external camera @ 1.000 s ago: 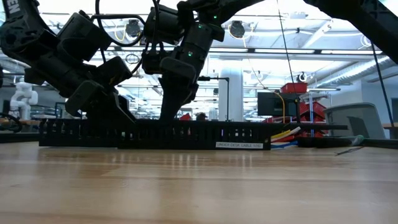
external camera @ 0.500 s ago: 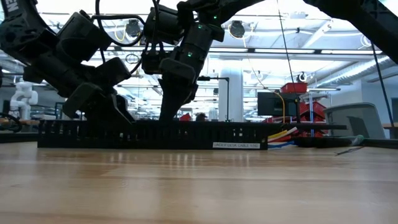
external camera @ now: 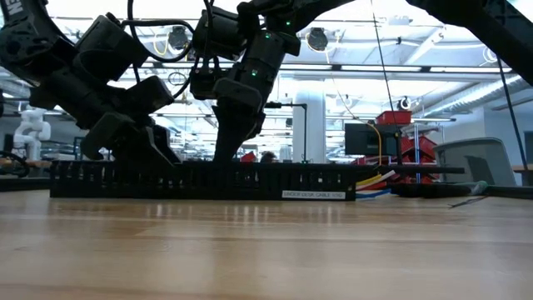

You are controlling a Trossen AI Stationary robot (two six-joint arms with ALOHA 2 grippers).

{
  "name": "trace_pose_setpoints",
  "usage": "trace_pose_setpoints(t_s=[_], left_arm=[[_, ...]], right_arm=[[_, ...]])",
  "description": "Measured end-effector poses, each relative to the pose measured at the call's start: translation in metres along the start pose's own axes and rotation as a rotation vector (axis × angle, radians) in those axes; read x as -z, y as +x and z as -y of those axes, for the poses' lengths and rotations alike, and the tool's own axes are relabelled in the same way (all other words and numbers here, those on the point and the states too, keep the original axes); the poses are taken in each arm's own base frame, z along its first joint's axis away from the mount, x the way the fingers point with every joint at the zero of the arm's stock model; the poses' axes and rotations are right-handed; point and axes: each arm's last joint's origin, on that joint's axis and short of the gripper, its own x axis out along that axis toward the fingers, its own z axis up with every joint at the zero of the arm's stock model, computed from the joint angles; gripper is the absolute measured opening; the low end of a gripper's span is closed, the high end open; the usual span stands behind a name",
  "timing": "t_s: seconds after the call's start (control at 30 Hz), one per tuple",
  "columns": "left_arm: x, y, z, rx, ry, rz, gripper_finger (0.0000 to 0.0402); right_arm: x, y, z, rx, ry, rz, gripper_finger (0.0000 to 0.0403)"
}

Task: Ziptie cables
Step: Close the cable duct

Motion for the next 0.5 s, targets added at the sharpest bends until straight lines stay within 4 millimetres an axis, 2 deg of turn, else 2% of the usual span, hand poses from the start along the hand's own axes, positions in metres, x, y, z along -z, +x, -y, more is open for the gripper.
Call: trace_pose_setpoints(t_s=[0.5], left_arm=[[-0.002,0.000,-0.001,-0.026,0.026,0.027,0.0228]], right_arm=[[0.000,0.010,0.000,-0.028,-0.022,0.000,0.0240]])
